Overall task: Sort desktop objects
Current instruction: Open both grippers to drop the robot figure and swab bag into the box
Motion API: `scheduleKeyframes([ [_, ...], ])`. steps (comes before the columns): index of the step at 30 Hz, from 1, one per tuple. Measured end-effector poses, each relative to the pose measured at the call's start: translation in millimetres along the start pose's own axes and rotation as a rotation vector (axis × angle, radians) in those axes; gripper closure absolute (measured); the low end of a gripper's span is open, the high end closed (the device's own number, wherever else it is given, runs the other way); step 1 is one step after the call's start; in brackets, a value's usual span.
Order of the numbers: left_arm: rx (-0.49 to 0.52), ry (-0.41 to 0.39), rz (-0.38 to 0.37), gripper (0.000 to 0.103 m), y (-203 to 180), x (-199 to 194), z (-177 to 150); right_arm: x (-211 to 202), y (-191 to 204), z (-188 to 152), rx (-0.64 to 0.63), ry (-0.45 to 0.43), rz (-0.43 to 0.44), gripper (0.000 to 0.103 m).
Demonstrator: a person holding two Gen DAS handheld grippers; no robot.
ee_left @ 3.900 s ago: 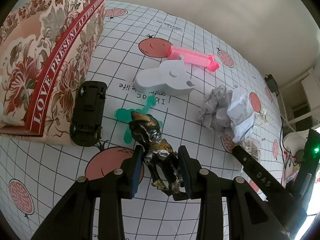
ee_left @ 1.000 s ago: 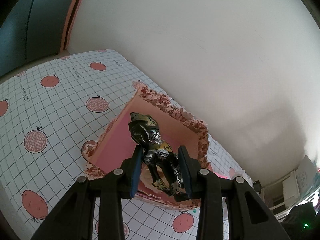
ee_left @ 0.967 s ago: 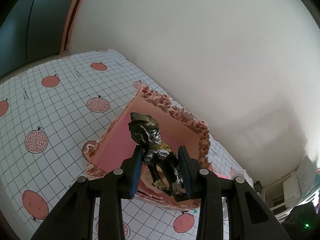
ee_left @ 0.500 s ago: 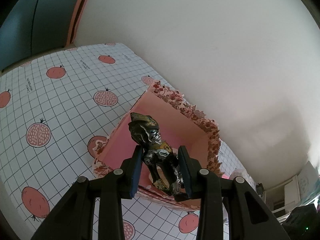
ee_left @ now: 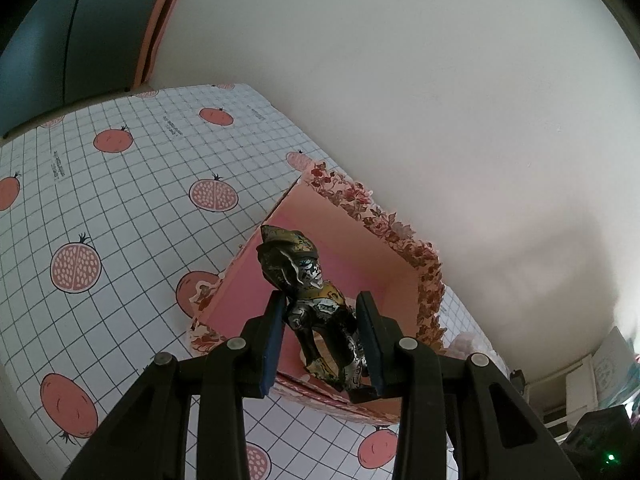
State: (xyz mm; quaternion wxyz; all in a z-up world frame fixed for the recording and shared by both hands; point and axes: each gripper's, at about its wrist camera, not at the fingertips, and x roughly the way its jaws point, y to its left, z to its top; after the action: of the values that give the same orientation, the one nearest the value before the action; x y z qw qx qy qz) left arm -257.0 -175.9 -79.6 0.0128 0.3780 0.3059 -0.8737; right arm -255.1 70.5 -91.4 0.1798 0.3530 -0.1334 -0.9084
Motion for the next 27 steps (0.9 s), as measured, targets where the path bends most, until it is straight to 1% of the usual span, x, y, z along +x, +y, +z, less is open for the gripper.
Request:
scheduleKeyframes([
  [18, -0.003, 0.016, 0.013, 0.066, -0.1, 4.8, -3.0, 4.0, -2.8, -1.6, 0.006, 0.008, -0.006, 0.028],
  [23, 0.008, 0.018, 0.010, 0.066, -2.9, 4.3, -3.8, 5.1, -4.5, -1.6, 0.013, 0.014, -0.023, 0.028],
  [27, 0.009, 0.032, 0.017, 0.058, -3.4, 6.9, -4.8, 6.5, -5.8, -2.2, 0.016, 0.018, -0.032, 0.027],
])
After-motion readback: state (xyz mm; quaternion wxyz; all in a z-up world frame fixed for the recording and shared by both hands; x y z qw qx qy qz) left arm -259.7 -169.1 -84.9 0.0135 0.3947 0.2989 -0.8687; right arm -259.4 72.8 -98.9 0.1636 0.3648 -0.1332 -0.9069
